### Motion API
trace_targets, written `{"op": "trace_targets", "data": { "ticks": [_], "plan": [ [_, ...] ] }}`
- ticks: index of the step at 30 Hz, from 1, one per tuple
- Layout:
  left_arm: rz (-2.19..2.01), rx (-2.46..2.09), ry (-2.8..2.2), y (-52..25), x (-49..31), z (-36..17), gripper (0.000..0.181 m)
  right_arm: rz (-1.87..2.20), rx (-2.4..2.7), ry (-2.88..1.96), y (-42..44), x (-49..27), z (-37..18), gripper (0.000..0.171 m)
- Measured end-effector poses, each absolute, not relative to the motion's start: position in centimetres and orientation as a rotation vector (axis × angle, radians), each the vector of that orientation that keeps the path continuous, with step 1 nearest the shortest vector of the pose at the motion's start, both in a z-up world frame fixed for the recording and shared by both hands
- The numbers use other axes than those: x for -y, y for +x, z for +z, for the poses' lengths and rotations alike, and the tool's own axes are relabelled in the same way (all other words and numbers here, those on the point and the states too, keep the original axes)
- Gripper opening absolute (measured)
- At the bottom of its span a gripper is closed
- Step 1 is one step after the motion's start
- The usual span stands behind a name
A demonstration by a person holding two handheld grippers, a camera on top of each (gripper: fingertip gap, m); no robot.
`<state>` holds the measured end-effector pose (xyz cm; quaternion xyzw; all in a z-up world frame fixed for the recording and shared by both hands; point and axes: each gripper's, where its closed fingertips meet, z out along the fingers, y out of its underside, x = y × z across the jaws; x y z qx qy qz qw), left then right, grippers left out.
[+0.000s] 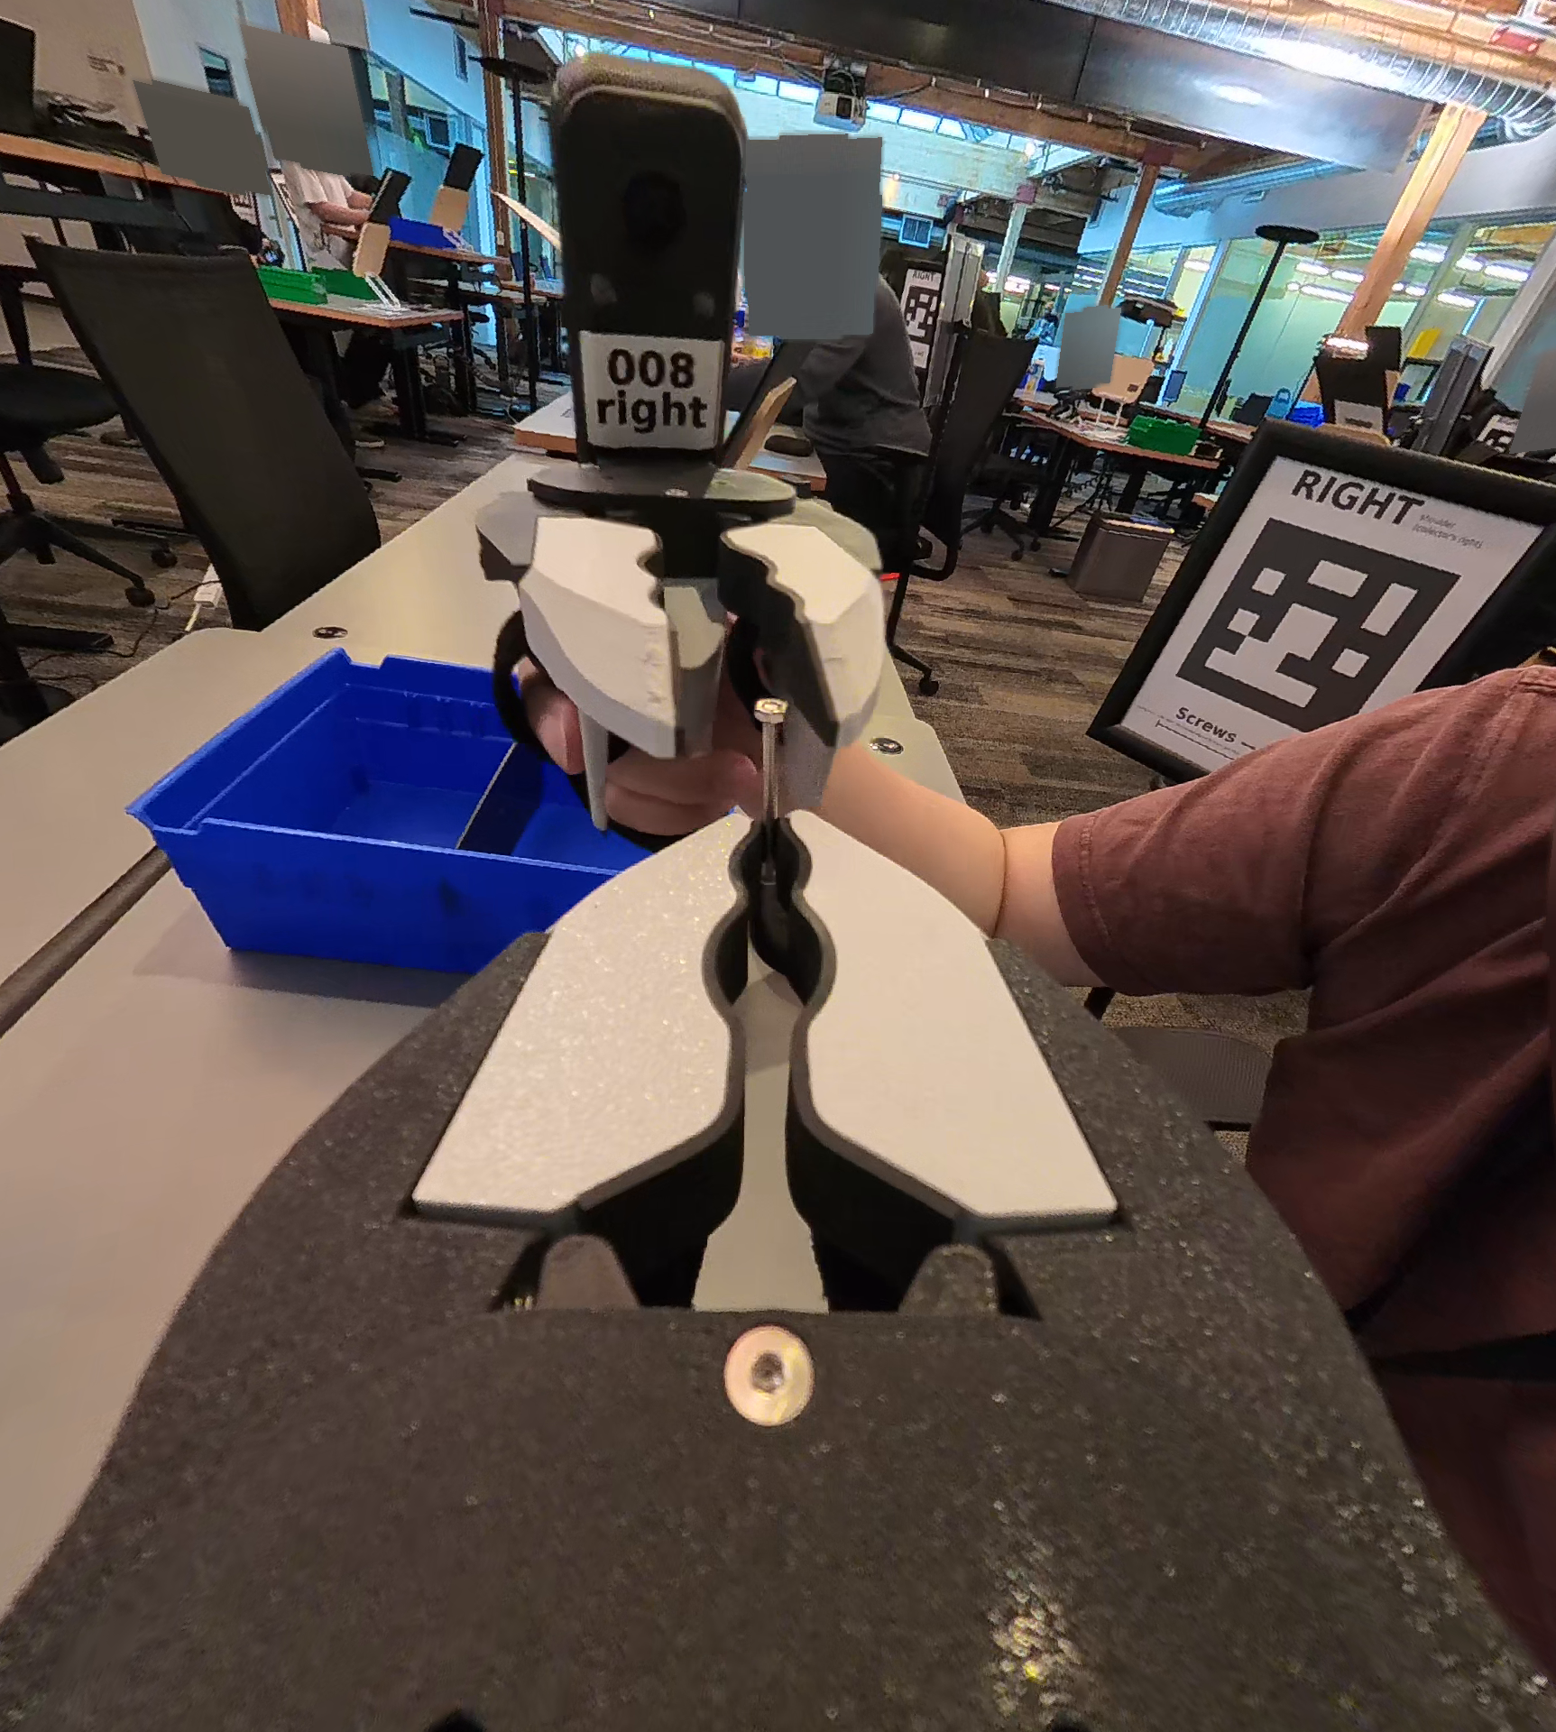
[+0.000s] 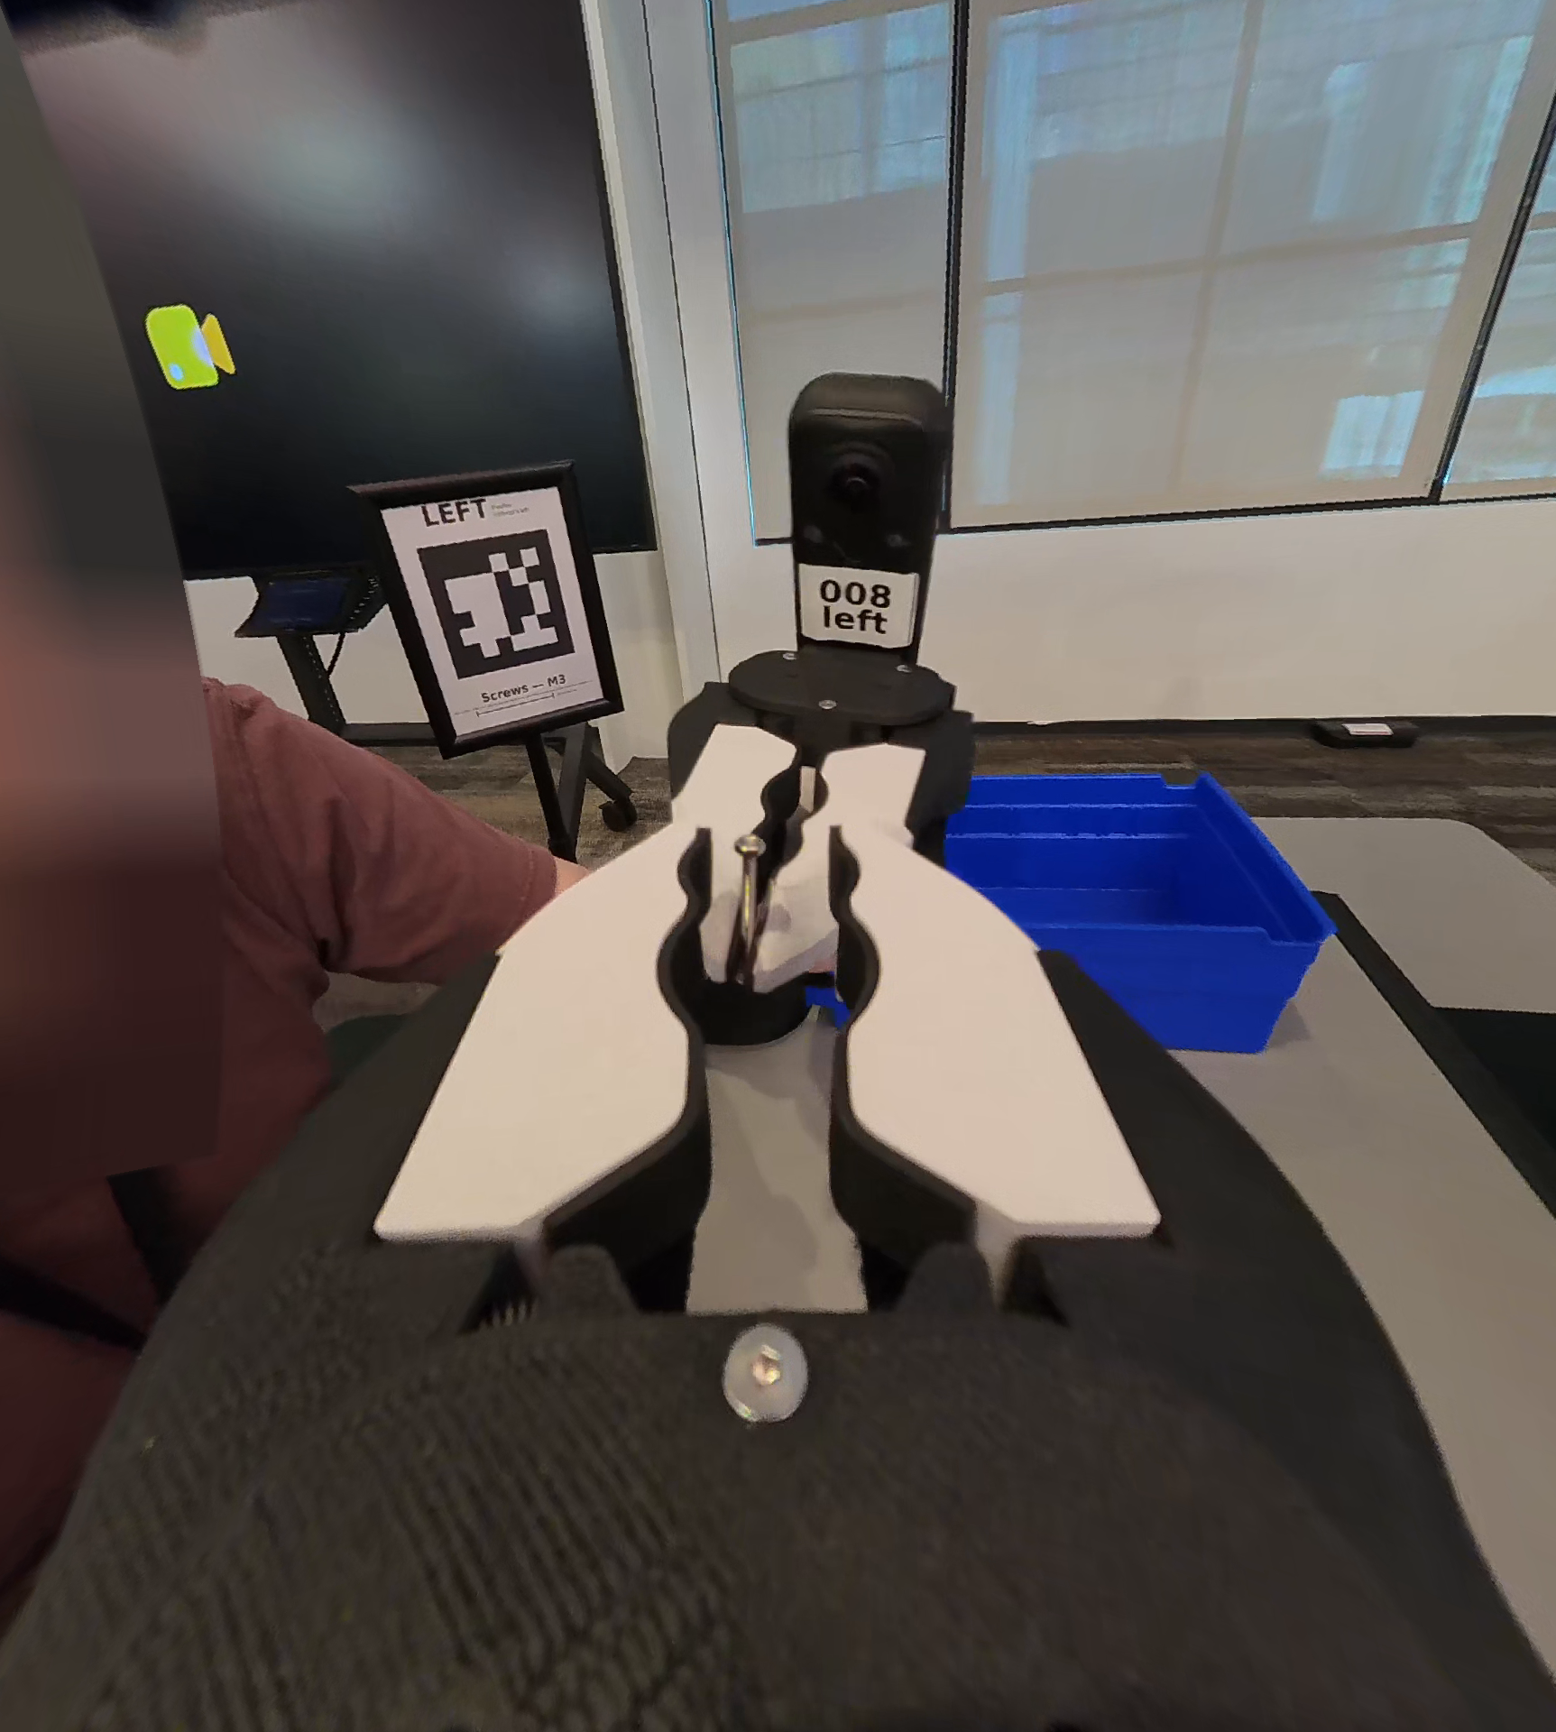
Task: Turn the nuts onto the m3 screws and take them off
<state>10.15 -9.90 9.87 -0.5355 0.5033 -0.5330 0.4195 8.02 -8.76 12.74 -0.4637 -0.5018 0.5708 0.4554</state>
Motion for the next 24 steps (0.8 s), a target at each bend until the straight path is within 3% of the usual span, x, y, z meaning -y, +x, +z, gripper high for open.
{"op": "trace_targets", "data": {
  "ticks": [24],
  "plan": [
    [-1.276, -1.208, -1.318, 8.0, 9.0, 11.7, 0.002, 1.28, 1.199, -1.152, 11.3, 7.5, 14.1, 0.025]
  ]
}}
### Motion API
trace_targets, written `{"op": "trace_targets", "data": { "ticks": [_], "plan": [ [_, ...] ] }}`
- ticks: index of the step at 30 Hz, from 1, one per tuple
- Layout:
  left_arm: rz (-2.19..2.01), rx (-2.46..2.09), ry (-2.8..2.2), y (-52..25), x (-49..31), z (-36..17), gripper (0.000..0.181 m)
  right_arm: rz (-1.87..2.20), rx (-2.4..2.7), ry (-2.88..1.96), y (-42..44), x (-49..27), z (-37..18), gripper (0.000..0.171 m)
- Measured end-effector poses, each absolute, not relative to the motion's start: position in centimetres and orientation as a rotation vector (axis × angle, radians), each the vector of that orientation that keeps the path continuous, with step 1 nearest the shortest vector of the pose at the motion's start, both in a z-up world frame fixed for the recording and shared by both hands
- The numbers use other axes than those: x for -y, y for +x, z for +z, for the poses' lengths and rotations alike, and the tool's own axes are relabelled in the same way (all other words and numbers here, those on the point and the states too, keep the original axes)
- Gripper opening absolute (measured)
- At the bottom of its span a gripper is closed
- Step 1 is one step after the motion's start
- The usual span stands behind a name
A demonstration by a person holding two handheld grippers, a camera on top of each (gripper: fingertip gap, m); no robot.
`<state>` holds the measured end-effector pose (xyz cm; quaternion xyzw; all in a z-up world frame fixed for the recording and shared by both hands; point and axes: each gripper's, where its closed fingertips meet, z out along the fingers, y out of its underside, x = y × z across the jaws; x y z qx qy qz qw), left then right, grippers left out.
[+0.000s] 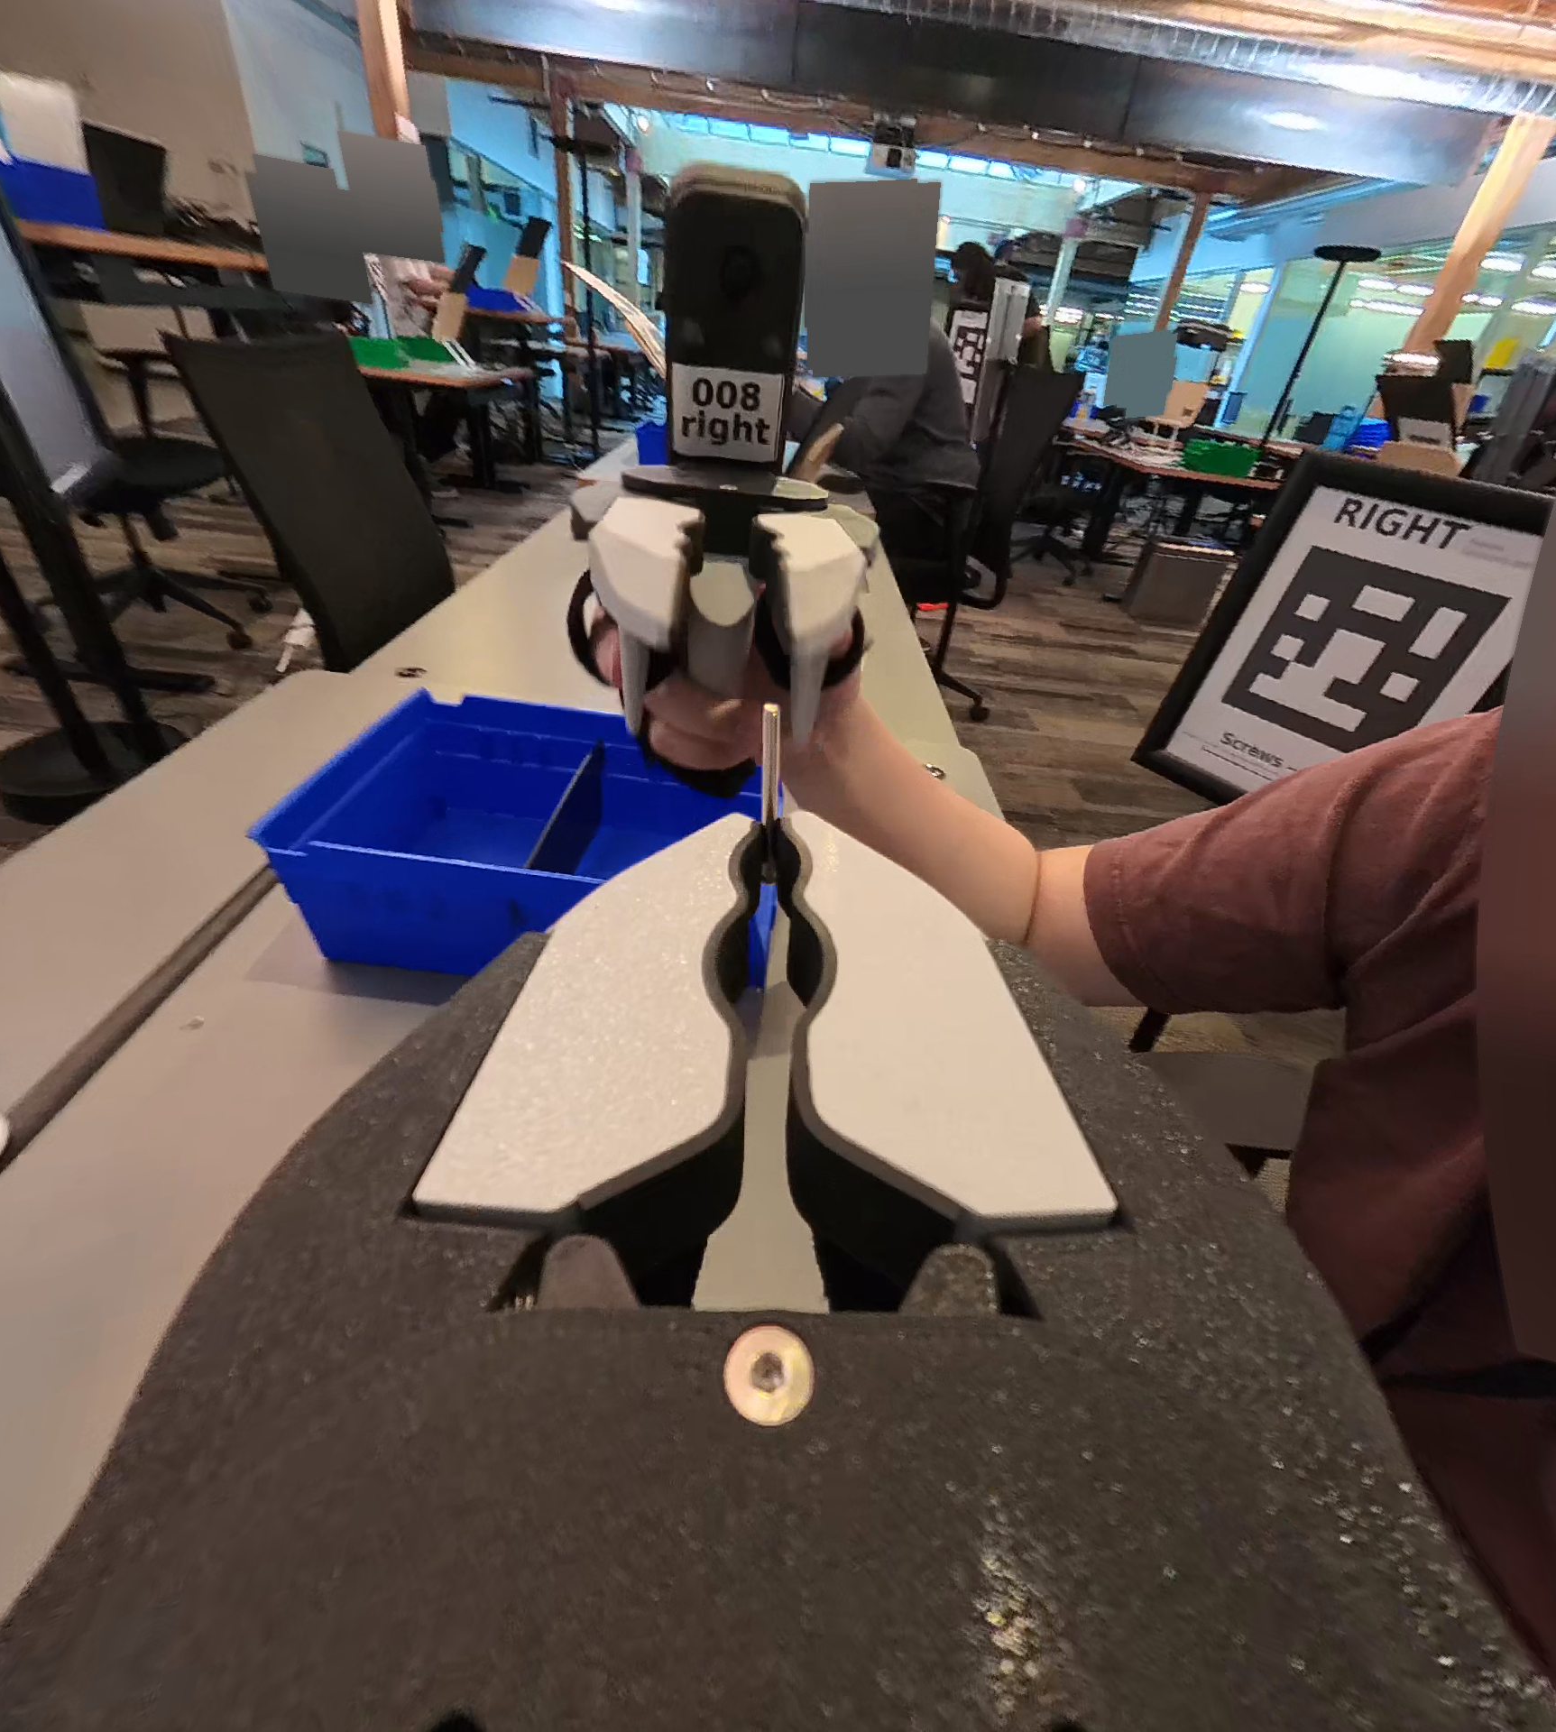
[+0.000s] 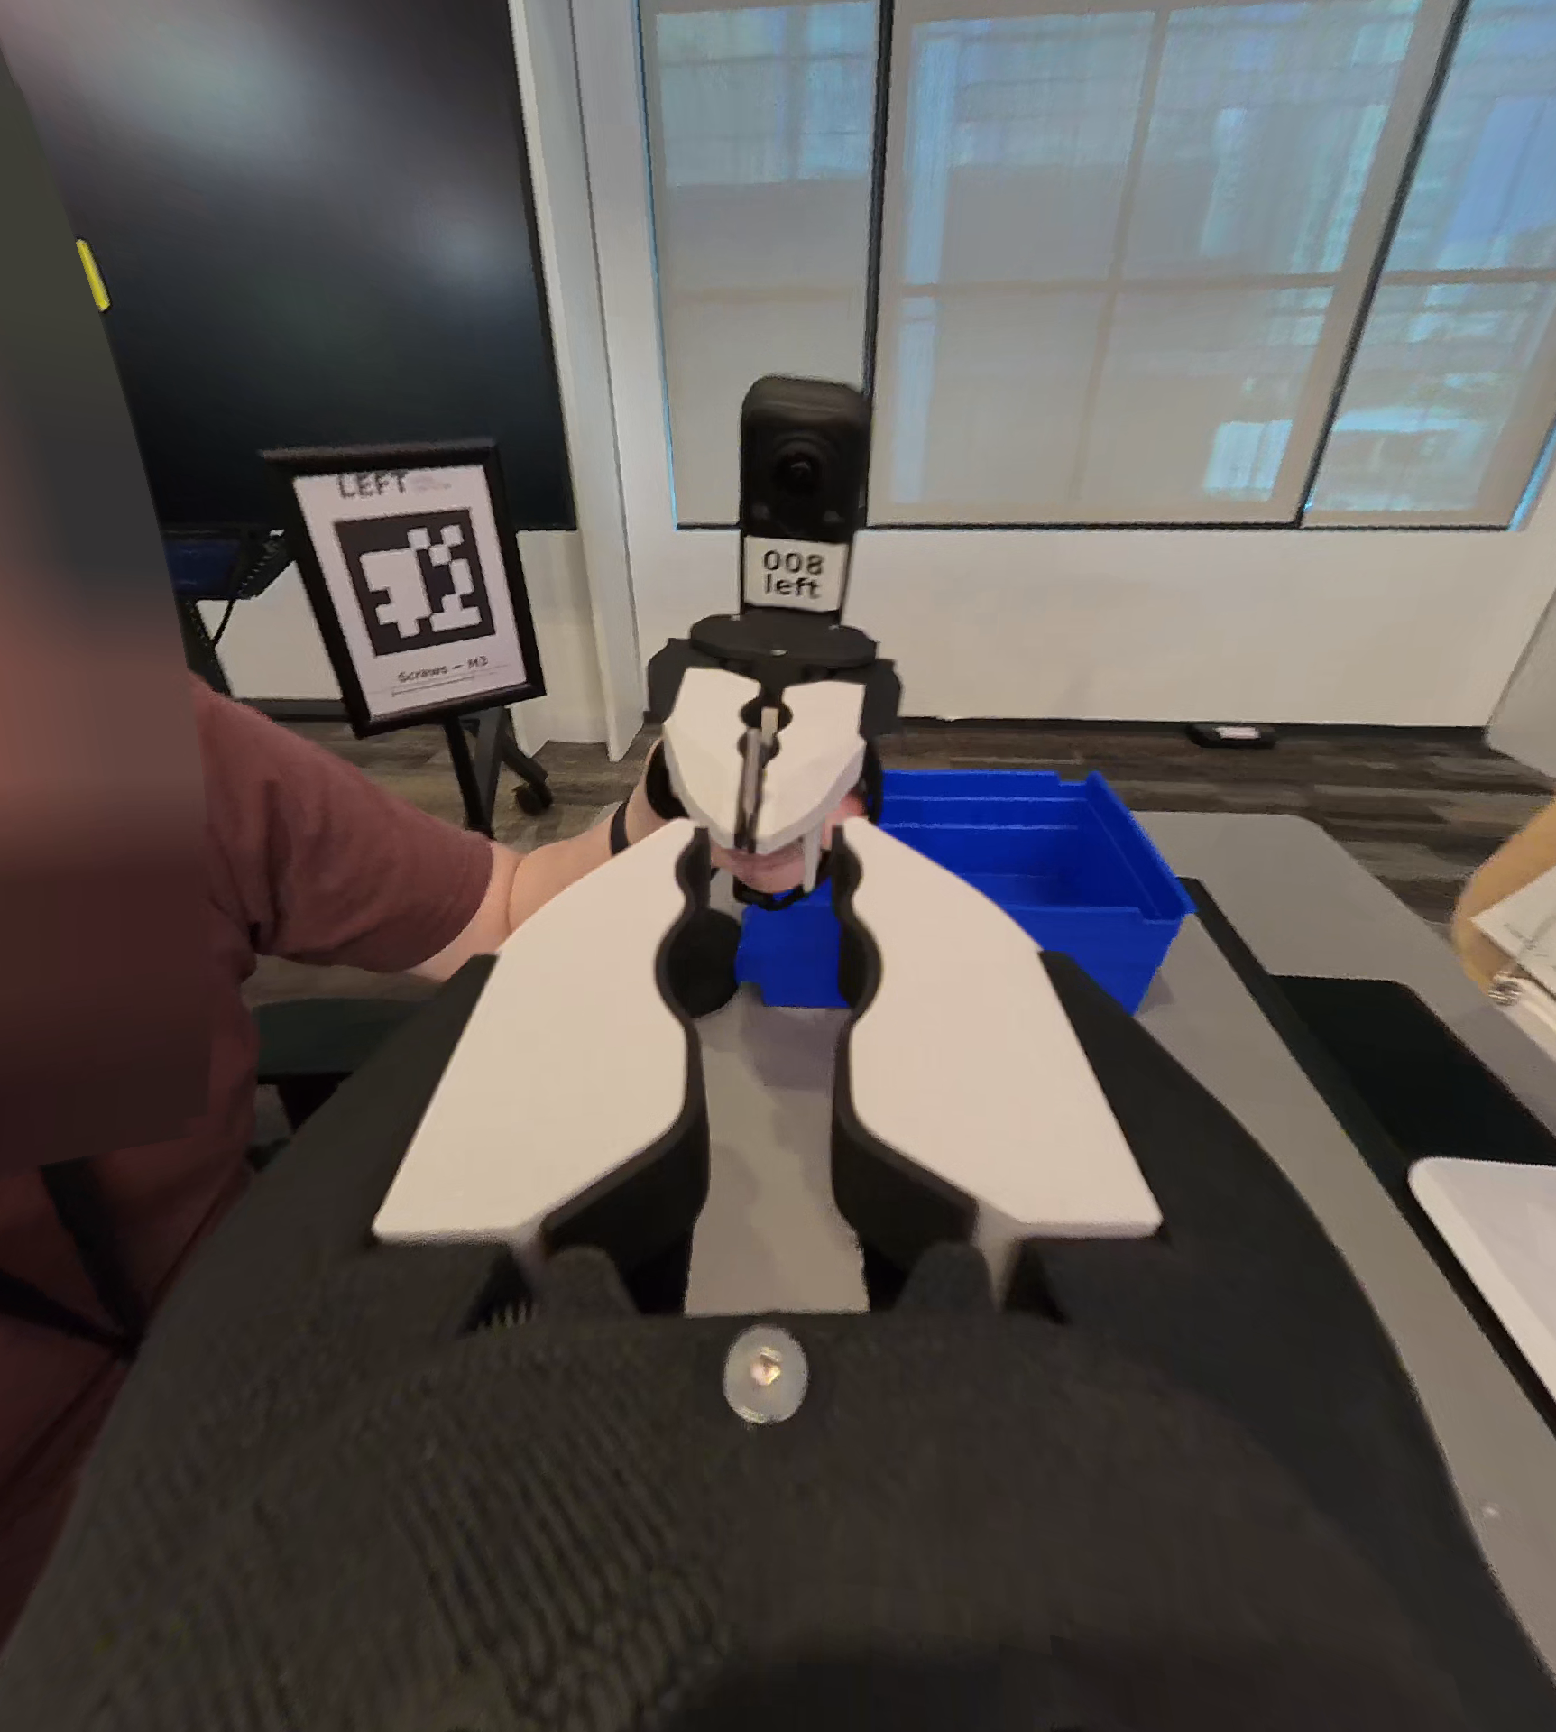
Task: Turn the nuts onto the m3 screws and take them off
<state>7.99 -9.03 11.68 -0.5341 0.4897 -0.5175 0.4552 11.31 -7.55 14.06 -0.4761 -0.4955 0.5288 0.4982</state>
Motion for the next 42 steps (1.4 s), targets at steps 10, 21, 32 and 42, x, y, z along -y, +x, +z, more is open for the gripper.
{"op": "trace_targets", "data": {
  "ticks": [10, 21, 32, 42],
  "plan": [
    [-1.226, -1.129, -1.286, 5.1, 8.0, 13.8, 0.002, 1.323, 0.961, -1.06, 16.3, 5.9, 17.9, 0.024],
    [-1.212, -1.123, -1.276, 4.7, 8.0, 14.2, 0.002, 1.32, 0.998, -1.068, 15.5, 6.3, 17.5, 0.024],
    [-1.198, -1.136, -1.311, 5.6, 7.7, 13.1, 0.002, 1.286, 0.98, -1.11, 14.8, 5.7, 17.2, 0.023],
    [-1.267, -1.176, -1.366, 8.7, 8.1, 10.6, 0.002, 1.297, 1.043, -1.266, 7.1, 6.9, 13.6, 0.025]
  ]
}}
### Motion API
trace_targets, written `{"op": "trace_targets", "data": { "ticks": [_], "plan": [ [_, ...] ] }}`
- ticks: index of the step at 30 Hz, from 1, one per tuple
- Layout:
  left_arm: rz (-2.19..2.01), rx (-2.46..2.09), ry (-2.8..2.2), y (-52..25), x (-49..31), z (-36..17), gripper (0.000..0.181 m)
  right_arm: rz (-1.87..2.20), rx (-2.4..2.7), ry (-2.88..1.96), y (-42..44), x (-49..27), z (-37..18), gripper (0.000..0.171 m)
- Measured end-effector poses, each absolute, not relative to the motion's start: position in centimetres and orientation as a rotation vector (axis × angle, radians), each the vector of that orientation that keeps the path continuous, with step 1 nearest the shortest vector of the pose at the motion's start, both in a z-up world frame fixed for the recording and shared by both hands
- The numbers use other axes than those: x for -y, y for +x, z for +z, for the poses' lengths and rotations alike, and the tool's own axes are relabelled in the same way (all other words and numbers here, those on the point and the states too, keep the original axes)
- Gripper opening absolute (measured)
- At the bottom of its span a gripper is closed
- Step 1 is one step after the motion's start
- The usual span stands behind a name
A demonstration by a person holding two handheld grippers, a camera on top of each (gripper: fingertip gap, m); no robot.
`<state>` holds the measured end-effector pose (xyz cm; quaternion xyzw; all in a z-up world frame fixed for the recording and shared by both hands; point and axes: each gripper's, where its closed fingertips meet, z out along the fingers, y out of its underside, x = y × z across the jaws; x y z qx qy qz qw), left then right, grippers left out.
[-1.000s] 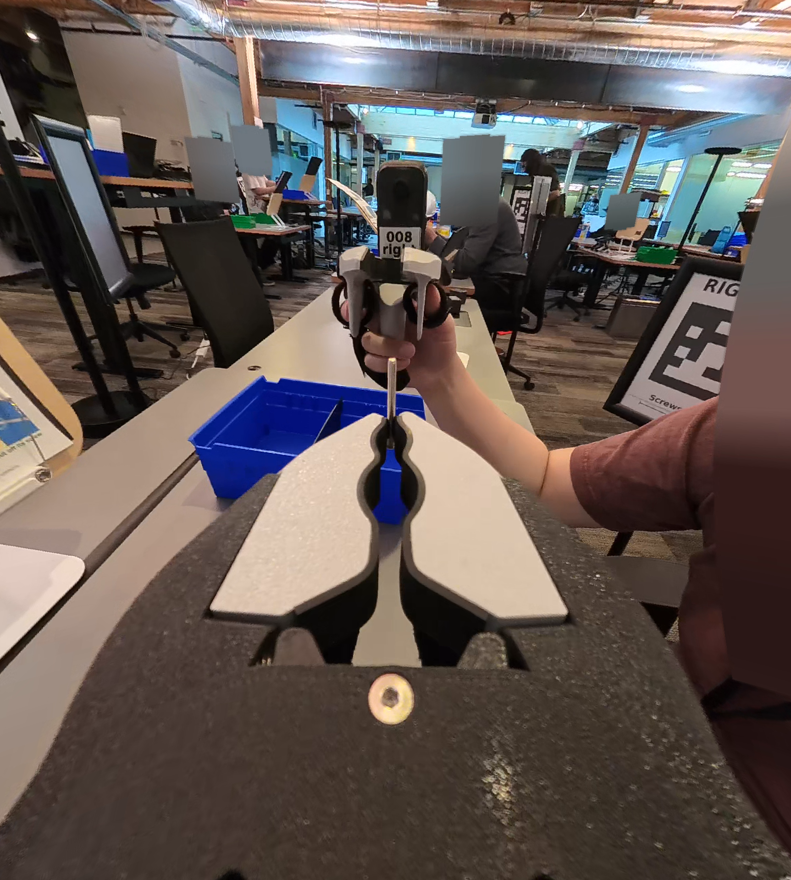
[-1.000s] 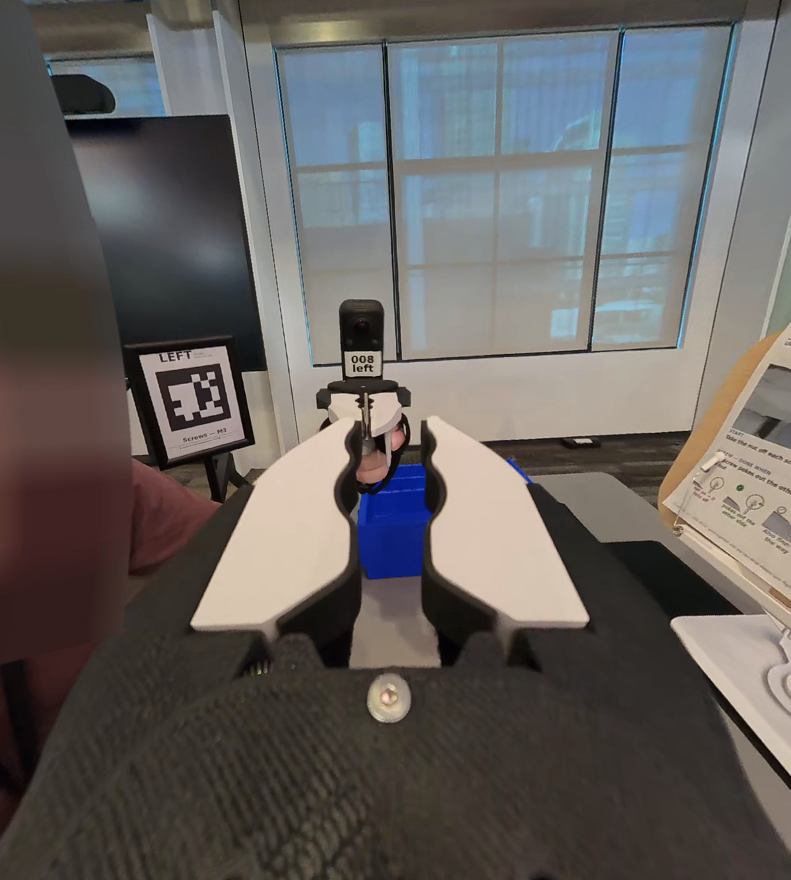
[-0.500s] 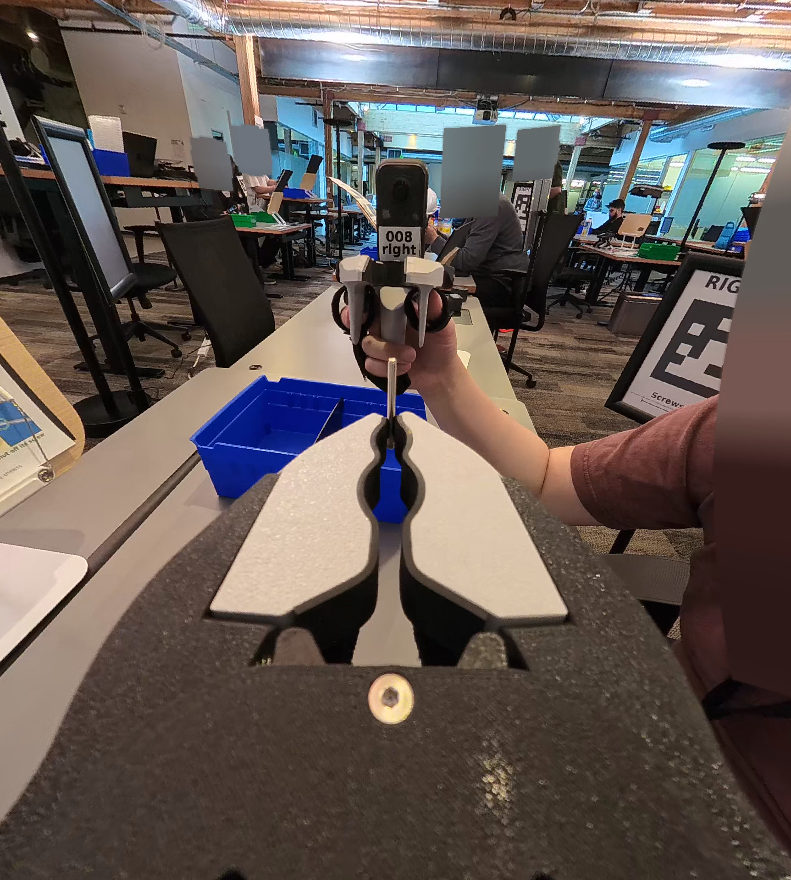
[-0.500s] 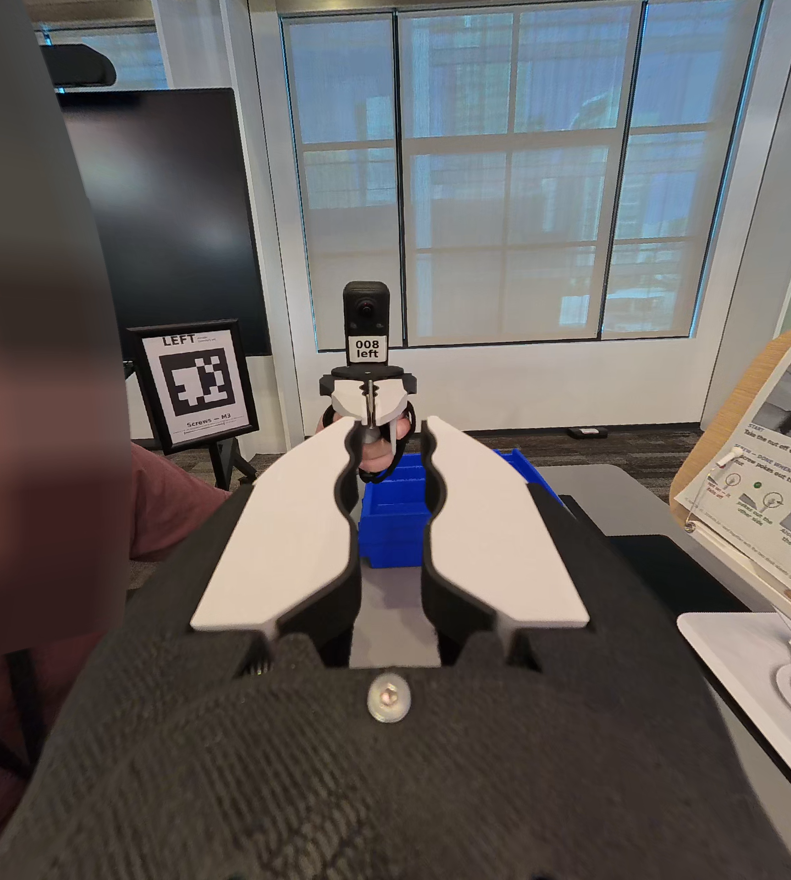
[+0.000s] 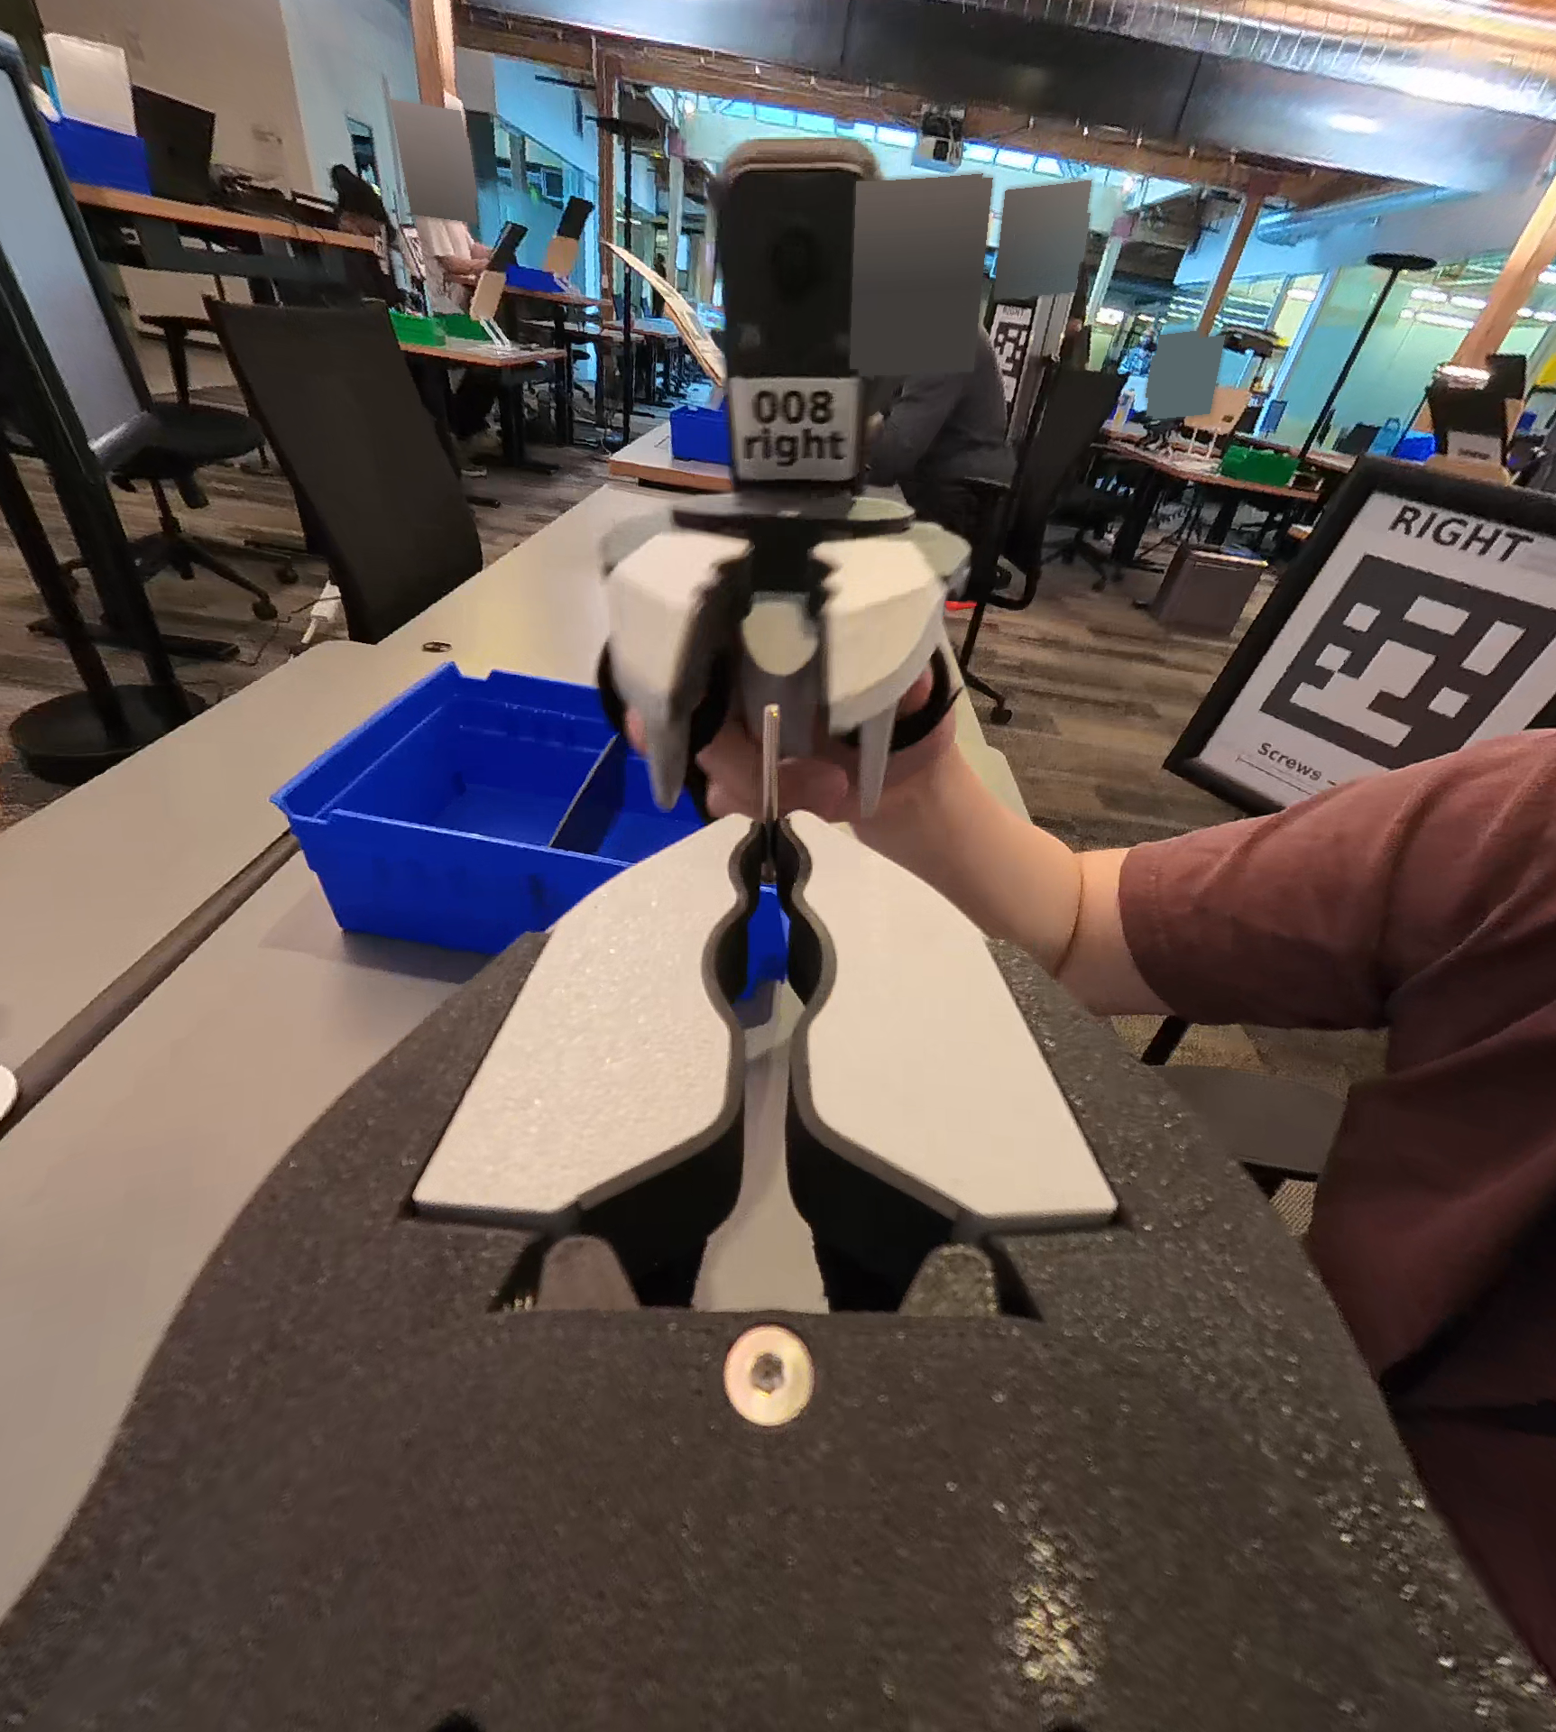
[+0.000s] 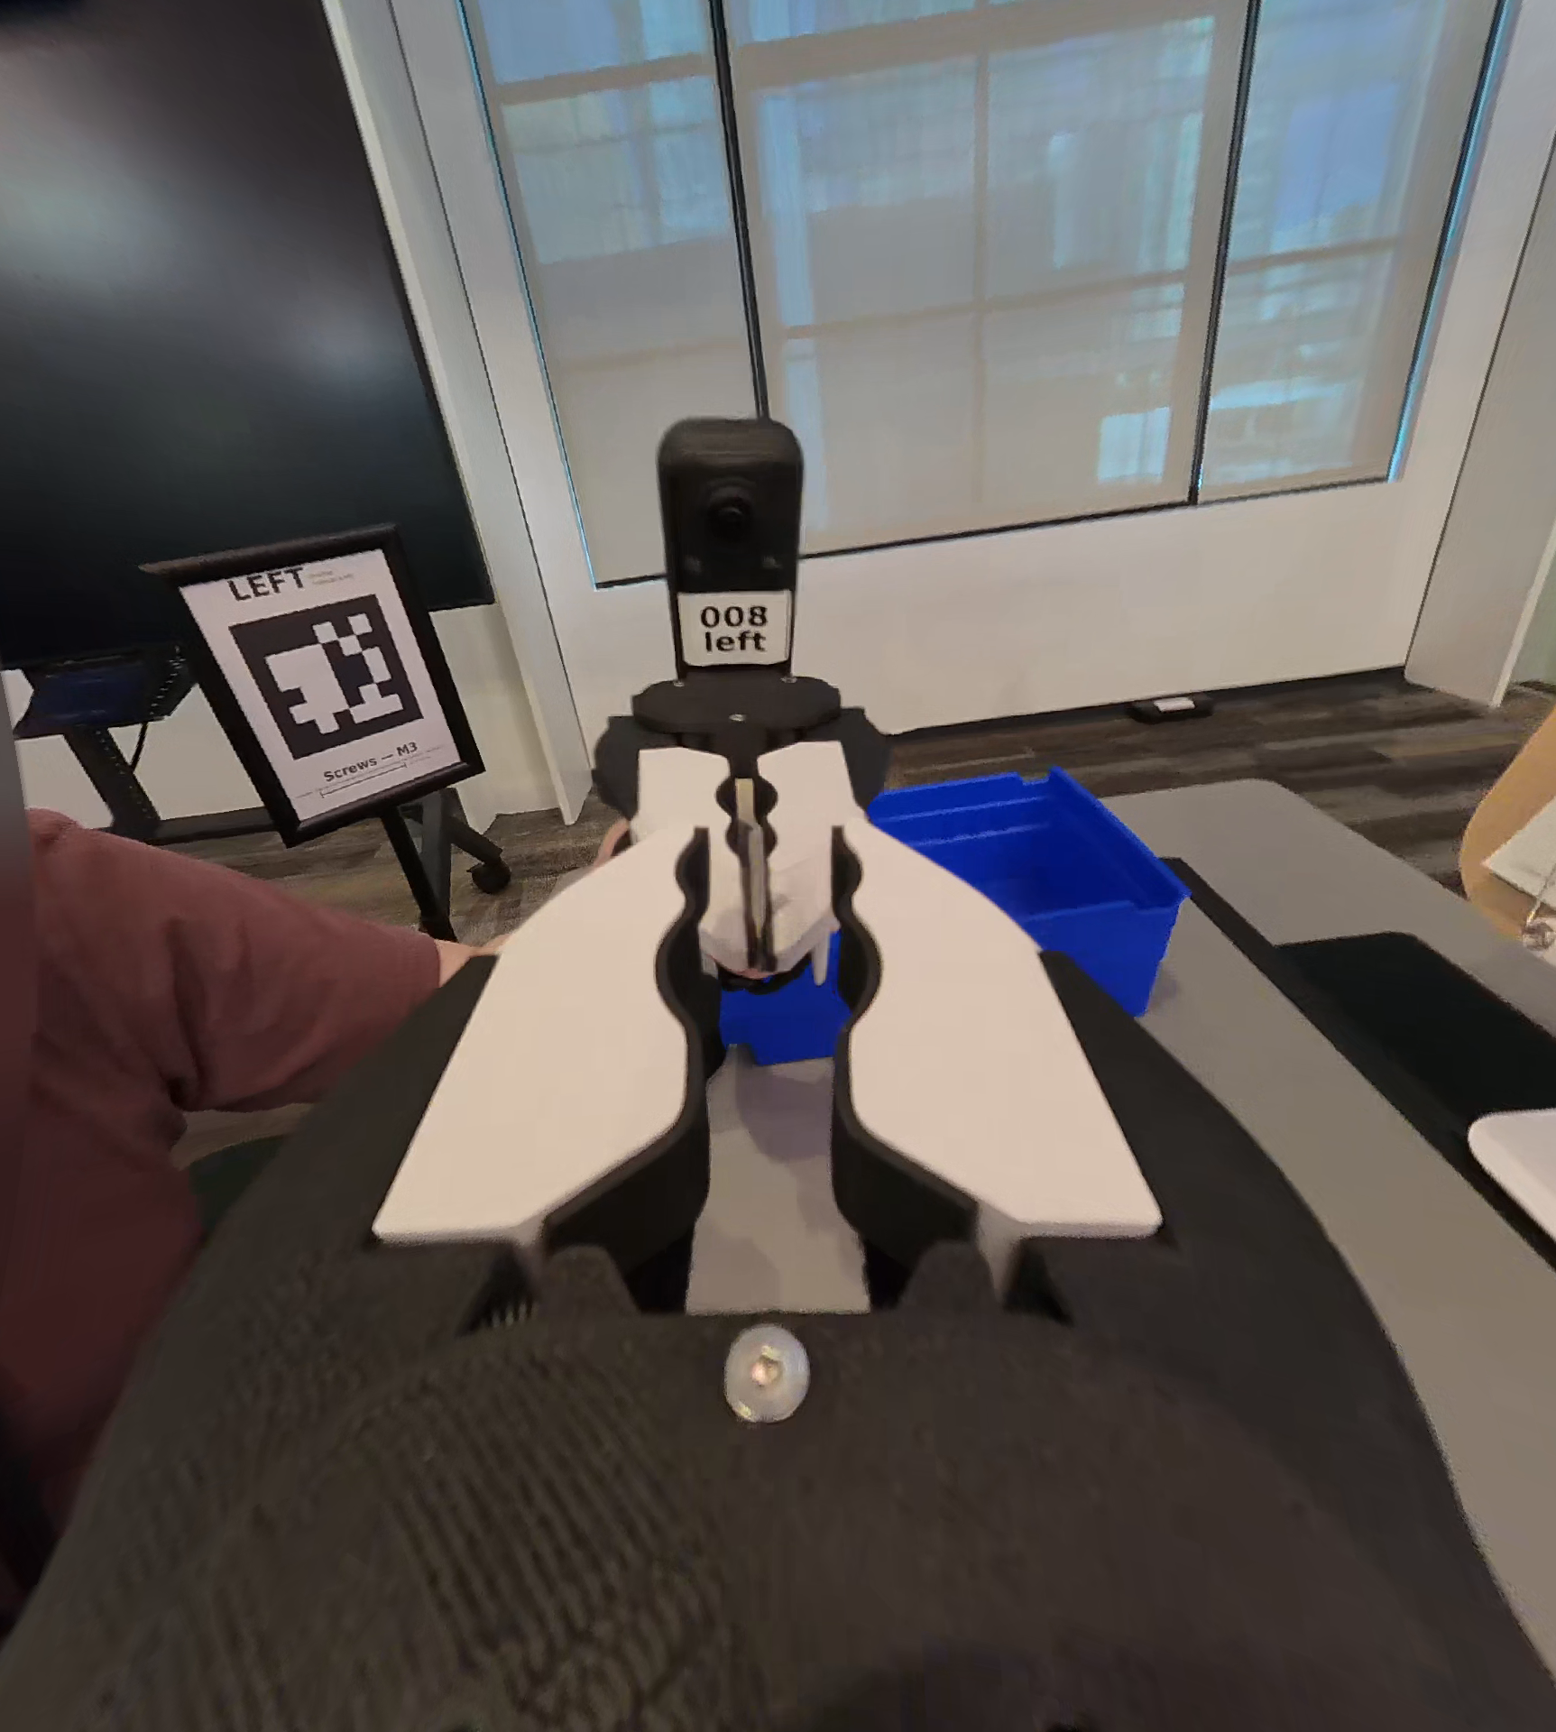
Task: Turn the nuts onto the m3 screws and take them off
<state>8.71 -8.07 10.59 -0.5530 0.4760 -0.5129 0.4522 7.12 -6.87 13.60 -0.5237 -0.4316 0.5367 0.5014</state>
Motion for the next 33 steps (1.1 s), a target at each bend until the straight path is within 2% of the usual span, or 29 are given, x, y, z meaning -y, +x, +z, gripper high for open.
{"op": "trace_targets", "data": {
  "ticks": [3, 4, 5, 8, 9, 12, 16, 21, 24, 29, 33],
  "plan": [
    [-1.266, -1.18, -1.365, 8.8, 8.2, 10.6, 0.002, 1.343, 1.088, -1.272, 6.5, 7.3, 12.9, 0.022],
    [-1.272, -1.185, -1.364, 8.8, 8.3, 10.6, 0.002, 1.352, 1.095, -1.262, 6.5, 7.4, 12.9, 0.017],
    [-1.271, -1.191, -1.368, 8.8, 8.3, 10.5, 0.002, 1.354, 1.109, -1.258, 6.4, 7.6, 12.8, 0.004],
    [-1.293, -1.21, -1.369, 8.9, 8.6, 10.3, 0.002, 1.339, 1.15, -1.266, 6.4, 7.8, 12.6, 0.003],
    [-1.313, -1.205, -1.372, 9.0, 8.7, 10.4, 0.005, 1.318, 1.158, -1.269, 6.6, 7.8, 12.6, 0.002],
    [-1.335, -1.157, -1.394, 9.0, 8.4, 10.7, 0.032, 1.241, 1.157, -1.297, 8.4, 7.3, 13.2, 0.003],
    [-1.301, -1.134, -1.387, 8.2, 7.9, 11.2, 0.032, 0.955, 1.081, -1.476, 15.3, 3.9, 12.9, 0.003],
    [-1.243, -1.147, -1.412, 7.7, 7.8, 11.2, 0.031, 0.503, 0.748, -1.824, 27.1, -4.4, 8.2, 0.003],
    [-1.199, -1.115, -1.409, 6.8, 7.3, 12.0, 0.03, 0.203, 0.583, -2.013, 33.5, -9.2, 3.3, 0.003],
    [-1.167, -1.09, -1.398, 5.4, 7.2, 13.1, 0.028, 0.01, 0.632, -2.36, 37.5, -11.7, -6.3, 0.004],
    [-1.173, -1.083, -1.388, 4.9, 7.5, 13.6, 0.027, -0.106, 0.687, -2.493, 38.2, -12.3, -9.3, 0.004]
  ]
}}
